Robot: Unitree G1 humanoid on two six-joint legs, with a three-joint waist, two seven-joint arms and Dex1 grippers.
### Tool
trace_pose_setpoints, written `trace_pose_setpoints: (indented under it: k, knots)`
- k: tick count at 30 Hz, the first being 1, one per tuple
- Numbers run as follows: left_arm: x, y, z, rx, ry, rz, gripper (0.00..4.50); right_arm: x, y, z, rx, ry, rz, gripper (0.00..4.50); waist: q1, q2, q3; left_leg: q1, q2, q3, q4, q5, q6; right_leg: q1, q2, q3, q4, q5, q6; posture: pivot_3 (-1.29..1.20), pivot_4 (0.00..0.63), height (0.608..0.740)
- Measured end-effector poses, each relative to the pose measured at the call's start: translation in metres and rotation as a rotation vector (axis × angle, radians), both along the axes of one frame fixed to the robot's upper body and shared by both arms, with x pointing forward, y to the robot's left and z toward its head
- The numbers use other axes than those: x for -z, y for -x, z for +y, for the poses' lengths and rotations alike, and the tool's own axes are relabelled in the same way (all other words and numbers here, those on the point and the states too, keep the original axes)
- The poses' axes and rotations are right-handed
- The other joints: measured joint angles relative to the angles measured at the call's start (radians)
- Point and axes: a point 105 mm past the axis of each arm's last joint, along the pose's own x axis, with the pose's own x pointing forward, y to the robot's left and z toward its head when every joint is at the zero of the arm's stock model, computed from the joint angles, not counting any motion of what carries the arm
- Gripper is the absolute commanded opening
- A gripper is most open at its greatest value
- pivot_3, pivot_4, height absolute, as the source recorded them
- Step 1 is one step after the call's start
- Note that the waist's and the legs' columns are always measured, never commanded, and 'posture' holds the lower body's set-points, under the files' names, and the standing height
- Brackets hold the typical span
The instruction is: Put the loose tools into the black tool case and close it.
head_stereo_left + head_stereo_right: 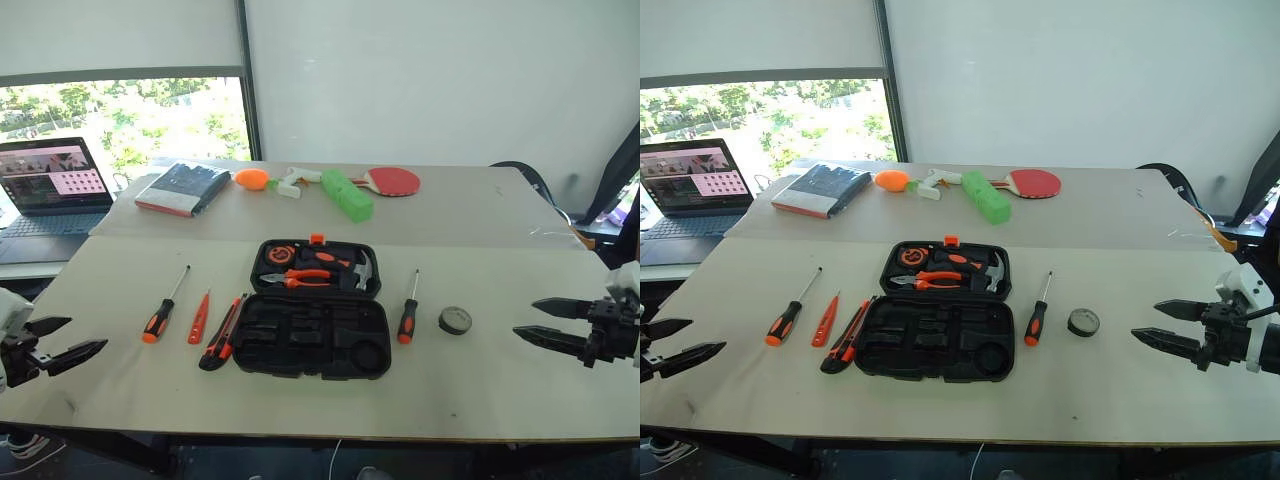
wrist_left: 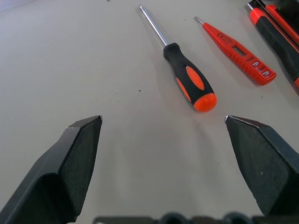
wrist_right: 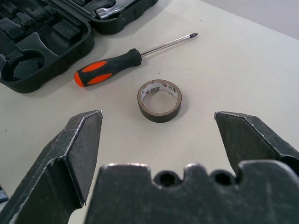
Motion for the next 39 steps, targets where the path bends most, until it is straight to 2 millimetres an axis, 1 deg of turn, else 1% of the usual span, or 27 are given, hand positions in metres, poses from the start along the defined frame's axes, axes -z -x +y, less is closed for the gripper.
trace_pose_setpoints:
  k: [2,5,6,8,11,13,15,16,19,20,21,24,28,30,31,32,36,39]
  knots:
    - [0.0,0.0,0.0,-0.001,-0.001,0.0,4.5,0.0,0.0,0.0,0.0,0.001,-0.001,4.46,0.0,0.0,0.0,0.0,0.0,0.0,0.0,0.0,0.0,0.0,0.0,0.0,0.0,0.0,0.0,0.0,0.15,0.736]
    - [0.011,-0.004,0.005,-0.073,-0.04,0.047,4.5,-0.001,-0.003,-0.002,0.005,0.042,-0.028,4.46,0.0,0.0,0.0,0.0,0.0,0.0,0.0,0.0,0.0,0.0,0.0,0.0,0.0,0.0,0.0,0.0,0.15,0.736]
    - [0.015,-0.007,0.006,-0.105,-0.042,0.067,4.5,-0.003,-0.005,0.0,0.007,0.048,-0.044,4.46,0.0,0.0,0.0,0.0,0.0,-0.001,0.0,0.0,0.0,0.0,0.0,0.0,0.001,0.0,0.0,0.0,0.15,0.736]
    - [0.017,-0.012,0.002,-0.142,-0.034,0.096,4.5,-0.01,-0.009,0.008,-0.015,0.056,-0.084,4.46,0.0,0.0,0.0,0.0,0.0,-0.001,0.001,0.0,0.0,0.0,0.0,0.0,0.001,0.001,0.001,0.0,0.15,0.736]
    - [0.01,-0.023,-0.012,-0.164,0.003,0.124,4.5,-0.029,-0.013,0.036,-0.11,0.058,-0.15,4.46,0.0,0.0,0.0,0.0,0.0,-0.002,0.001,0.001,-0.001,0.0,0.0,0.0,0.001,0.001,0.001,0.0,0.15,0.736]
    - [0.005,-0.03,-0.022,-0.178,0.031,0.167,4.5,-0.044,-0.011,0.061,-0.193,0.054,-0.195,4.46,0.0,0.0,0.0,-0.001,0.0,-0.002,0.001,0.001,-0.001,0.0,0.001,0.0,0.002,0.001,0.001,0.0,0.15,0.736]
    - [0.003,-0.037,-0.031,-0.207,0.054,0.226,4.5,-0.056,-0.004,0.09,-0.298,0.037,-0.222,4.46,0.003,0.0,0.0,-0.001,0.0,-0.003,0.001,0.001,-0.001,0.0,0.001,0.0,0.002,0.001,0.001,0.0,0.15,0.736]
    - [0.001,-0.043,-0.037,-0.215,0.06,0.249,4.5,-0.062,0.002,0.109,-0.371,0.037,-0.237,4.46,0.004,0.0,0.0,-0.001,0.0,-0.004,0.001,0.001,-0.001,0.0,0.002,0.0,0.002,0.001,0.001,0.0,0.15,0.736]
    - [-0.001,-0.049,-0.052,-0.234,0.11,0.336,4.5,-0.068,0.018,0.146,-0.514,0.013,-0.253,4.46,0.005,-0.003,0.0,-0.003,-0.001,-0.005,0.001,0.001,-0.001,0.0,0.002,-0.001,0.001,0.001,0.001,0.0,0.15,0.736]
    - [0.001,-0.051,-0.055,-0.237,0.114,0.365,4.5,-0.067,0.022,0.152,-0.537,-0.006,-0.245,4.46,0.005,-0.003,0.0,-0.003,-0.001,-0.005,0.001,0.0,0.0,0.0,0.002,-0.001,0.001,0.001,0.002,0.0,0.15,0.736]
    - [0.004,-0.056,-0.06,-0.235,0.109,0.388,4.5,-0.066,0.03,0.163,-0.578,-0.026,-0.232,4.46,0.006,-0.004,0.0,-0.004,-0.002,-0.006,0.001,0.0,0.0,0.0,0.001,-0.001,0.001,0.001,0.002,0.0,0.15,0.736]
    - [0.007,-0.066,-0.067,-0.233,0.095,0.406,4.5,-0.064,0.045,0.183,-0.663,-0.059,-0.217,4.46,0.007,-0.004,0.001,-0.005,-0.002,-0.007,0.002,0.0,0.0,0.0,0.001,-0.002,0.001,0.001,0.002,0.0,0.15,0.736]
    - [0.024,-0.08,-0.067,-0.248,0.049,0.446,4.5,-0.066,0.055,0.196,-0.7,-0.09,-0.225,4.46,0.007,-0.005,0.0,-0.005,-0.003,-0.008,0.004,0.0,0.0,0.0,0.001,-0.002,0.002,0.001,0.002,0.0,0.15,0.736]
    - [0.029,-0.083,-0.068,-0.243,0.044,0.456,4.01,-0.066,0.057,0.199,-0.708,-0.095,-0.225,4.5,0.005,-0.006,0.0,-0.006,-0.003,-0.008,0.005,0.0,0.0,0.0,0.001,-0.002,0.002,0.001,0.002,0.0,0.15,0.736]
    - [0.029,-0.086,-0.068,-0.244,0.046,0.453,3.9,-0.067,0.056,0.2,-0.707,-0.099,-0.228,4.5,0.006,-0.006,0.0,-0.006,-0.003,-0.009,0.005,0.0,0.0,0.001,0.001,-0.002,0.002,0.001,0.002,0.0,0.15,0.736]
    - [0.029,-0.09,-0.067,-0.25,0.053,0.448,3.39,-0.068,0.056,0.202,-0.705,-0.106,-0.238,4.5,0.007,-0.006,0.0,-0.006,-0.003,-0.009,0.006,0.001,0.0,0.0,0.001,-0.002,0.002,0.002,0.003,0.0,0.15,0.736]
    - [0.03,-0.095,-0.068,-0.246,0.061,0.446,2.05,-0.068,0.056,0.204,-0.7,-0.109,-0.245,4.5,0.008,-0.006,0.0,-0.007,-0.003,-0.009,0.008,0.0,0.001,0.001,0.001,-0.002,0.003,0.002,0.003,0.0,0.15,0.736]
    - [0.03,-0.098,-0.067,-0.251,0.07,0.443,0.92,-0.067,0.056,0.205,-0.686,-0.109,-0.247,4.5,0.012,-0.006,0.0,-0.007,-0.003,-0.009,0.009,0.0,0.001,0.001,0.001,-0.002,0.003,0.002,0.003,0.0,0.15,0.736]
